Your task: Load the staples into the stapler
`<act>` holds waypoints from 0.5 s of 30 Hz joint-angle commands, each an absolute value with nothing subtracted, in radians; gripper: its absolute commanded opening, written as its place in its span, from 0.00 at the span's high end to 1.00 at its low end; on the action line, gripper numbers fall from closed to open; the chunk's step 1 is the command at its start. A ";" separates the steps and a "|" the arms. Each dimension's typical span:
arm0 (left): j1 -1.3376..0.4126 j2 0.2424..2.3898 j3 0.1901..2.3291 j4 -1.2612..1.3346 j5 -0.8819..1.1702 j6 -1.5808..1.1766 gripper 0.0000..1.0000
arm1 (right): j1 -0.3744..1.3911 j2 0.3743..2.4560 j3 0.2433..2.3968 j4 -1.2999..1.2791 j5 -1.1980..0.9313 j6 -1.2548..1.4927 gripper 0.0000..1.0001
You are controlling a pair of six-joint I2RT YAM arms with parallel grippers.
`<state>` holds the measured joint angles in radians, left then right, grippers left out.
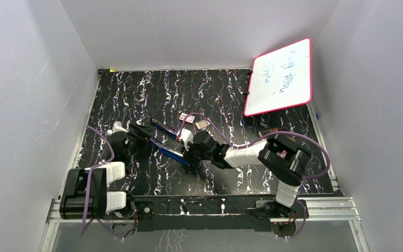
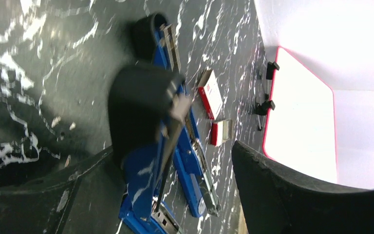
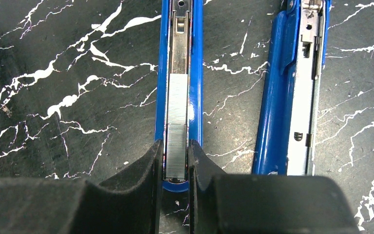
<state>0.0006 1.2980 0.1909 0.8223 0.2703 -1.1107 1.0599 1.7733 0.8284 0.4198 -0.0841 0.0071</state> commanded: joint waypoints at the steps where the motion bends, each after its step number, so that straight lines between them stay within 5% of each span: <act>1: 0.019 1.163 0.275 0.655 0.196 -0.937 0.27 | 1.072 1.771 0.848 0.361 -0.078 0.004 1.00; 15: 0.014 1.059 0.297 0.523 0.279 -0.808 0.35 | 1.071 1.844 0.890 0.495 -0.086 -0.042 1.00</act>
<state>0.0120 1.1004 0.2760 0.5568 0.2401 -0.8566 1.0630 1.8027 0.8623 0.4198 -0.0788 -0.0093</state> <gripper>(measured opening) 0.665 0.270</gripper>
